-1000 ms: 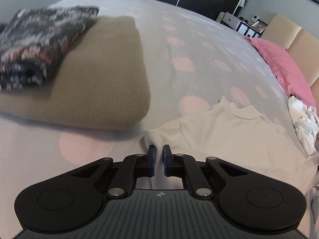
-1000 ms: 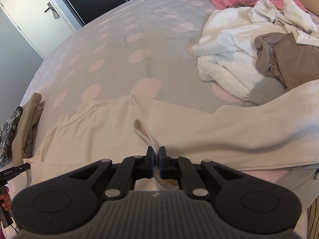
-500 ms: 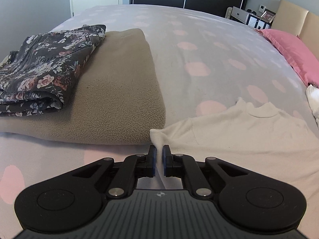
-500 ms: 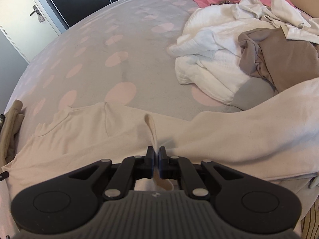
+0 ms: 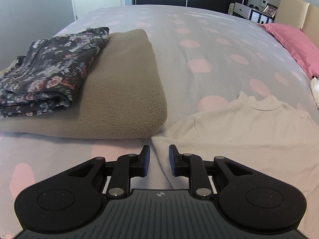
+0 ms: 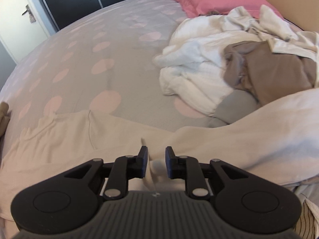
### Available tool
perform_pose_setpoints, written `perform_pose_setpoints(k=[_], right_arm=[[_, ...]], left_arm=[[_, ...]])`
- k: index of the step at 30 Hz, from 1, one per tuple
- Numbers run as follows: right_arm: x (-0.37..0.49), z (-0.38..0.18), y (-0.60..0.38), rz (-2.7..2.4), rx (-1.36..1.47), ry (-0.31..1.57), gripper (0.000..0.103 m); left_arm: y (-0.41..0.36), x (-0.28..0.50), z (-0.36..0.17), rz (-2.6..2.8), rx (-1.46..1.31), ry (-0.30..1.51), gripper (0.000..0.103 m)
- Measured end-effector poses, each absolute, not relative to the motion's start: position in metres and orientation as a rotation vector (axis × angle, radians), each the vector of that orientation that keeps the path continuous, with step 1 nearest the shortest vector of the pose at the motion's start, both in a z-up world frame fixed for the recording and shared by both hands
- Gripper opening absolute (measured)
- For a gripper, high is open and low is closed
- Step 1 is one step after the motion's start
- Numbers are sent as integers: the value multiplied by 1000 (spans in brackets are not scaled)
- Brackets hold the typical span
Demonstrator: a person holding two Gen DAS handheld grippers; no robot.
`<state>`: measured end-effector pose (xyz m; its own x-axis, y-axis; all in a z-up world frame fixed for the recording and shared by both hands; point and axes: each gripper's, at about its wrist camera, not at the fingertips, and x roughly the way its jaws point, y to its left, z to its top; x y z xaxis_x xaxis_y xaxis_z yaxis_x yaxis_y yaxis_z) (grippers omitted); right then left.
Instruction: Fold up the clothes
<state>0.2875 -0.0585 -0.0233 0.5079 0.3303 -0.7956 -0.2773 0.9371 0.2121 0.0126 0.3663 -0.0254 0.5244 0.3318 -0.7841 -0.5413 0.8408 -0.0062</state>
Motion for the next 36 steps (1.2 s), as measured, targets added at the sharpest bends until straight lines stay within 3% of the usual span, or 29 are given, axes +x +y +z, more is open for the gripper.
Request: perform_pose_setpoints(k=[9,12,21,28,32,35,36], right_arm=[[277,7,-125,215,169,884,26],[273,15,-156,148,229,854,34],[266,49,-260,-72,390,774,34],[277,68,-293,-163,232,740,37],[288,58,-297,-168,179,770,44],[296,45,-296,-162,167,808,41],[299,44,-295,-173,150,812,25]], left_arm=[[346,-6,-10,527,-267,917,20],[340,-15,-7,533,-253,938,20],[335,-40,1,569,-259,962,21],[329,-37,8,557,-241,989,21],[326,-35,12,550,-230,1004,24],[323,-34,15,545,-223,1016,24],[323,-34,17,540,-220,1026,24]])
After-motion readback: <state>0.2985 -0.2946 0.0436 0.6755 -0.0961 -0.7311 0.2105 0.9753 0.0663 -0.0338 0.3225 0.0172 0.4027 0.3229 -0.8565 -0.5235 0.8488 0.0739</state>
